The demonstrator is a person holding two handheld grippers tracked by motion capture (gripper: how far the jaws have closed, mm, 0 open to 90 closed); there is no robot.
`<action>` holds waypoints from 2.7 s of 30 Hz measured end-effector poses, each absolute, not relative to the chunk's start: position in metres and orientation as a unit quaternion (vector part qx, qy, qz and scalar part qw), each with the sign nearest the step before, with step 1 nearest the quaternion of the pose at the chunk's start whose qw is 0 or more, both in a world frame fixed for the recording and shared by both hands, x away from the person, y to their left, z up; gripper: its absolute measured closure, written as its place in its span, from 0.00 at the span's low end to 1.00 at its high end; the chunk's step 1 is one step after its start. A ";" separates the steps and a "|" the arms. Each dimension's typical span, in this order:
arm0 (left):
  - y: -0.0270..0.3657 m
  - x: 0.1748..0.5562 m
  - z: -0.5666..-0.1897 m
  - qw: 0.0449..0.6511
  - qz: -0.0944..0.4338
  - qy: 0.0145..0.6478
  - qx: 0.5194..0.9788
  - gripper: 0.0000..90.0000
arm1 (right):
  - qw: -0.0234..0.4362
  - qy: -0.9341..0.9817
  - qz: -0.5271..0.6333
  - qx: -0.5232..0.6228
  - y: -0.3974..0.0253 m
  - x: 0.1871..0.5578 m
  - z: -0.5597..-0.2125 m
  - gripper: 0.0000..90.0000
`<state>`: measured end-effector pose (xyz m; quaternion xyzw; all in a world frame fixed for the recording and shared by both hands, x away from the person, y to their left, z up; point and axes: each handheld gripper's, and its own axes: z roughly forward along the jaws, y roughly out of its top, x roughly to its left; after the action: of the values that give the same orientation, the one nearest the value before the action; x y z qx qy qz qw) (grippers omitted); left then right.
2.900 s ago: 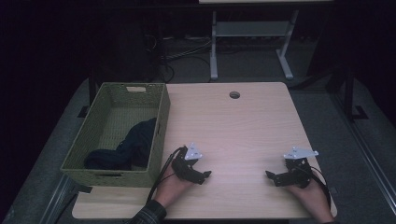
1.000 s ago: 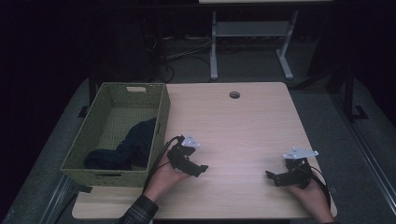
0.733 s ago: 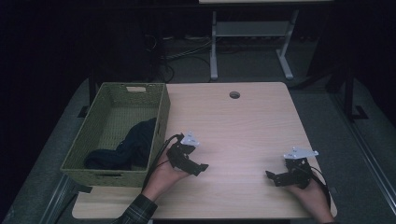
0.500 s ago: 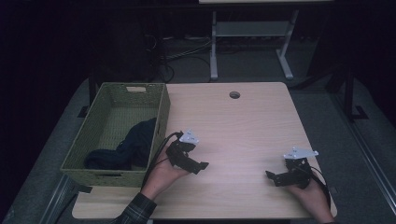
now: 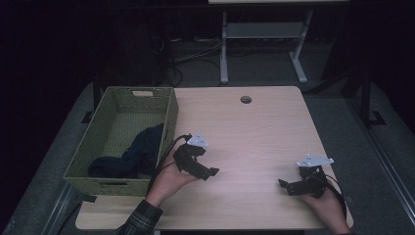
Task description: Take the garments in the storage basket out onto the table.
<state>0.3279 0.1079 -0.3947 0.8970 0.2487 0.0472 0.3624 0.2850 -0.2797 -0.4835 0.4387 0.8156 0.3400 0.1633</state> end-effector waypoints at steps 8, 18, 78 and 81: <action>0.111 0.330 -0.382 0.369 0.054 0.246 0.895 0.15 | 0.164 0.817 0.340 0.436 -0.280 0.285 -0.484 0.00; 0.115 0.337 -0.369 0.374 0.057 0.242 0.894 0.16 | 0.163 0.816 0.340 0.438 -0.280 0.285 -0.483 0.00; 0.216 0.352 -0.308 0.348 0.114 0.307 0.879 0.16 | 0.163 0.816 0.341 0.437 -0.280 0.285 -0.483 0.00; 0.220 0.351 -0.307 0.350 0.115 0.312 0.876 0.16 | 0.164 0.816 0.341 0.437 -0.280 0.285 -0.483 0.00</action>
<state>0.3511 0.2200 -0.3065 0.8758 0.3122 0.1153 0.3496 0.2850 -0.2799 -0.4835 0.4369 0.8162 0.3409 0.1637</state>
